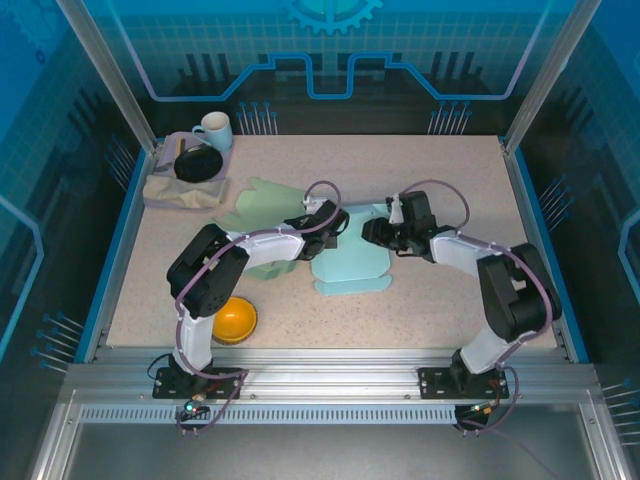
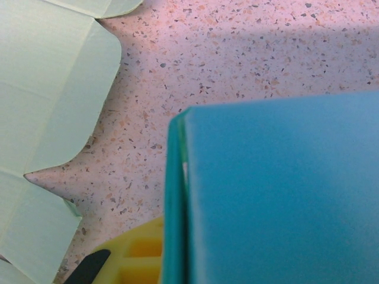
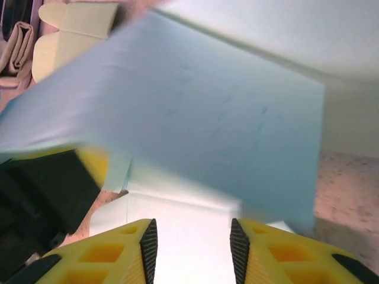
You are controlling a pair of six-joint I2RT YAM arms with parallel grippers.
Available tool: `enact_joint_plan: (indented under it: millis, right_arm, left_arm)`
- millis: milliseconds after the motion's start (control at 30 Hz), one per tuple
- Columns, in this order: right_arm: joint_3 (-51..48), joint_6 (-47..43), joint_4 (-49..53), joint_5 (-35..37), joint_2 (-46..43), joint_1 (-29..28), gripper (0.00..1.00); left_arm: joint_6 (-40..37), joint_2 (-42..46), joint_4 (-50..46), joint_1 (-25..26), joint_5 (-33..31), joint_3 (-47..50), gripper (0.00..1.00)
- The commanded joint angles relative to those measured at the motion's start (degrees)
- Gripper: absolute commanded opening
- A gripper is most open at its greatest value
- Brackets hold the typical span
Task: Fold the paper box
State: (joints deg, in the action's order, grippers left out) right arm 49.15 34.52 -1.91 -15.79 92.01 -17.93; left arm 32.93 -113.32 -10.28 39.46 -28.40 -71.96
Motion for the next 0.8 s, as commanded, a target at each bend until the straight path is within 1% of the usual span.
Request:
enact_joint_plan:
  millis: [0, 133, 167, 233, 333, 433, 533, 633, 767]
  right_arm:
    - [4.4, -9.9, 11.1, 3.6, -6.7, 1.4, 0.42]
    - [8.2, -20.3, 20.5, 5.7, -11.6, 5.0, 0.46]
    - [9.0, -23.9, 22.1, 7.2, -12.5, 5.4, 0.47]
    - [10.4, -34.7, 24.5, 11.1, -13.5, 5.8, 0.49]
    - [12.1, -49.9, 26.1, 16.6, -13.1, 7.3, 0.53]
    - [11.1, -60.0, 24.3, 18.9, -11.8, 9.4, 0.53]
    - [9.5, -65.3, 23.4, 17.8, -9.3, 10.5, 0.54]
    - [6.0, -70.5, 21.5, 15.3, -7.9, 9.7, 0.54]
    - [2.8, -71.7, 17.5, 13.3, -7.4, 9.6, 0.53]
  left_arm:
    - [-1.1, -1.1, -2.5, -0.5, 2.1, -0.3, 0.0]
    - [-2.8, -0.7, -2.2, -0.6, 1.2, -0.1, 0.0]
    - [-3.4, -0.7, -1.9, -0.6, 1.1, 0.1, 0.0]
    - [-4.5, -0.7, -1.3, -0.7, 1.0, 0.3, 0.0]
    - [-5.8, -0.3, -0.7, -0.8, 0.6, 0.5, 0.0]
    - [-6.3, 0.3, 0.0, -0.8, 0.3, 1.2, 0.0]
    - [-6.2, 0.6, 0.3, -0.9, 0.5, 1.6, 0.0]
    - [-6.1, 0.9, 0.6, -0.9, 1.0, 2.1, 0.0]
    - [-6.4, 1.6, 1.0, -0.8, 1.5, 2.9, 0.0]
